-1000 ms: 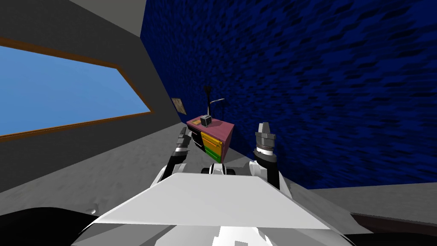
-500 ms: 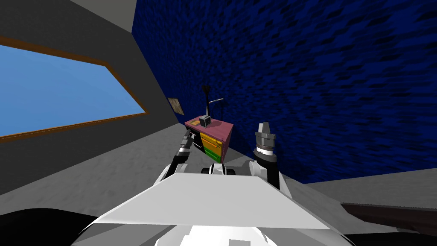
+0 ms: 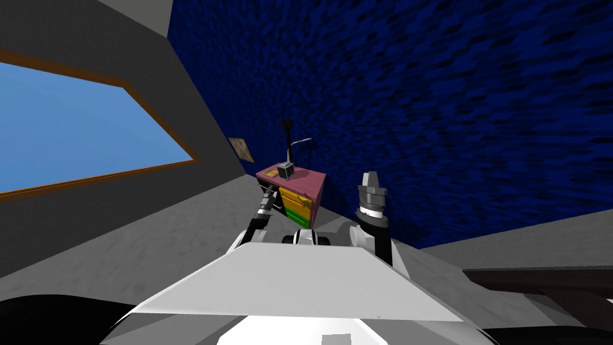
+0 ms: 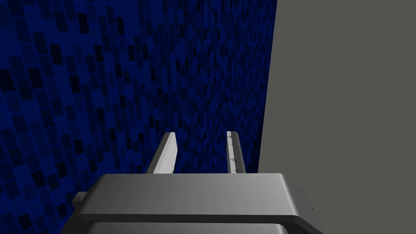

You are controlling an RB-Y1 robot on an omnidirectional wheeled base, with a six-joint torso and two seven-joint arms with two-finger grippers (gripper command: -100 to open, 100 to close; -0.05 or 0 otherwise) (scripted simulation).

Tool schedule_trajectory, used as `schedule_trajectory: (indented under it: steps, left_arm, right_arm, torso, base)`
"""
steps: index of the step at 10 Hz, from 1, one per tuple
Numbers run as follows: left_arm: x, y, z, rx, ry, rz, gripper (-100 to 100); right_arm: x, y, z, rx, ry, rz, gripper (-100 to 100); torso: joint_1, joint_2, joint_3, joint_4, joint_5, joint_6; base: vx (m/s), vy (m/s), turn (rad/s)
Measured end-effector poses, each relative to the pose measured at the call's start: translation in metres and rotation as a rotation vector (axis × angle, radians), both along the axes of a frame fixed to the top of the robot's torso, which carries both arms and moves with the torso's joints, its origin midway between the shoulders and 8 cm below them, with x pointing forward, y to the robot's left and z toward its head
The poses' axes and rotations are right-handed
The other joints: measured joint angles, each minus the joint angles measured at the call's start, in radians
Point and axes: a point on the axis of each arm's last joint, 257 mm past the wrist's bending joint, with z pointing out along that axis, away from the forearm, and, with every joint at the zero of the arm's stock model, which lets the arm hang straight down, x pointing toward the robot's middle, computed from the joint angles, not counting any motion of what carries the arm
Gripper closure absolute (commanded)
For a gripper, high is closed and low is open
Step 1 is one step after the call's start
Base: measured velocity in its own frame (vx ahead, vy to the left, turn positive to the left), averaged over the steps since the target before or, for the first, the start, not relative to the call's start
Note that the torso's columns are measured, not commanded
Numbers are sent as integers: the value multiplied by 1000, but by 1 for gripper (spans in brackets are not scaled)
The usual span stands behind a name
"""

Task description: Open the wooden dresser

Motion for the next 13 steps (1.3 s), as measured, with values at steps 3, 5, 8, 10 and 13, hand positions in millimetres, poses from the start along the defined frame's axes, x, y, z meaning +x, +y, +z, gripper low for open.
schedule_trajectory:
  steps: [3,5,8,10,13]
  left_arm:
    - [5,-10,-34,-23,63,-17,-100]
    - [10,-12,-48,-31,89,-22,-100]
    - [15,-23,-83,-54,152,-38,-100]
    - [17,-33,-105,-68,193,-49,-100]
    - [16,-39,-131,-81,242,-60,-100]
  right_arm:
    - [0,0,0,0,0,0,0]
    - [0,0,0,0,0,0,0]
    - [0,0,0,0,0,0,0]
    - [0,0,0,0,0,0,0]
    - [0,0,0,0,0,0,0]
  torso:
    - [0,1,1,0,0,0]
    - [0,1,0,0,0,0]
    - [1,0,0,0,0,0]
    - [0,0,0,0,0,0]
    - [0,1,0,0,0,0]
  base:
    - [9,41,-84]
    - [6,37,-83]
    - [10,55,-123]
    - [9,44,-70]
    - [1,37,-96]
